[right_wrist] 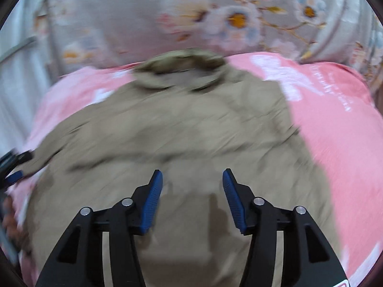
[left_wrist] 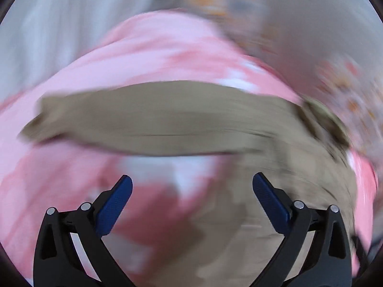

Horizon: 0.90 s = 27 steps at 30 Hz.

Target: Fold large clothes

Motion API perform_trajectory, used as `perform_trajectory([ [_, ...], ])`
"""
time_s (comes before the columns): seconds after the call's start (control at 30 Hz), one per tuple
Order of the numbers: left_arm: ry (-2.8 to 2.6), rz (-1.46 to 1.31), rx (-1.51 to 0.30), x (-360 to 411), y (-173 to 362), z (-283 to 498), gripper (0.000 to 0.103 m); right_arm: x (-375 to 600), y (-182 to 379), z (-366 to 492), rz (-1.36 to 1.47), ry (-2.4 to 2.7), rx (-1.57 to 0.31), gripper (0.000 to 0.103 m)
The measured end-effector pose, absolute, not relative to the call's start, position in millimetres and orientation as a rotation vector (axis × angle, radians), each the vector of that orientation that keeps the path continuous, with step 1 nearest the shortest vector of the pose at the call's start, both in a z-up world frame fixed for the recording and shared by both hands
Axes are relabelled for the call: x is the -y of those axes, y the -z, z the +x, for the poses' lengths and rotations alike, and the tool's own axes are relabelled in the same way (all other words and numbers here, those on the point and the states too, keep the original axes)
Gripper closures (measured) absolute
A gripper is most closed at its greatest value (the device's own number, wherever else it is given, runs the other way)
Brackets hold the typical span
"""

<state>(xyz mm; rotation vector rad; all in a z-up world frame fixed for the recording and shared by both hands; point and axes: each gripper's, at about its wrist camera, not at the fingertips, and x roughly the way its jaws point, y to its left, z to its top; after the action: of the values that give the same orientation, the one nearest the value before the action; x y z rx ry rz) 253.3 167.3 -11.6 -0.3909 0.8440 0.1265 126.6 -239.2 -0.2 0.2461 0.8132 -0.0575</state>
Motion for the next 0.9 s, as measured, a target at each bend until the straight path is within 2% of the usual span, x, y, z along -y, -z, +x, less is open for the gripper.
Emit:
perform_trajectory([
  [0.2,-0.3,-0.68,-0.865,-296.2,44.7,236.2,0.005,216.0,27.6,99.0,0.311,0.029,-0.855,0.047],
  [0.33,-0.286,-0.778,-0.823,-324.0,42.7,239.5,0.009,199.9,34.1,87.3,0.275,0.072,-0.844,0.047],
  [0.37,-0.285,-0.781,-0.816,-326.8,42.1,242.1,0.015,195.8,34.3,83.5,0.258,0.083,-0.837,0.046],
  [0.43,-0.27,-0.768,-0.812,-332.3,35.1,251.1,0.043,190.0,34.4,75.3,0.232,0.097,-0.825,0.044],
  [0.47,-0.267,-0.75,-0.821,-330.7,30.7,256.5,0.046,187.2,33.8,70.6,0.216,0.103,-0.818,0.043],
  [0.53,-0.283,-0.682,-0.811,-324.9,15.4,264.8,0.064,187.3,32.0,63.0,0.203,0.107,-0.809,0.043],
  [0.57,-0.289,-0.644,-0.804,-322.4,9.0,268.6,0.081,188.2,31.1,59.2,0.204,0.107,-0.806,0.042],
  [0.6,-0.29,-0.585,-0.784,-312.1,-4.7,271.5,0.093,188.9,29.7,55.7,0.21,0.108,-0.806,0.042],
  [0.77,-0.131,-0.498,-0.662,-258.6,-73.6,269.0,0.099,197.6,22.1,46.4,0.244,0.114,-0.801,0.042],
  [0.9,0.052,-0.346,-0.568,-164.0,-137.4,268.1,0.099,208.5,14.5,44.9,0.258,0.14,-0.792,0.042],
])
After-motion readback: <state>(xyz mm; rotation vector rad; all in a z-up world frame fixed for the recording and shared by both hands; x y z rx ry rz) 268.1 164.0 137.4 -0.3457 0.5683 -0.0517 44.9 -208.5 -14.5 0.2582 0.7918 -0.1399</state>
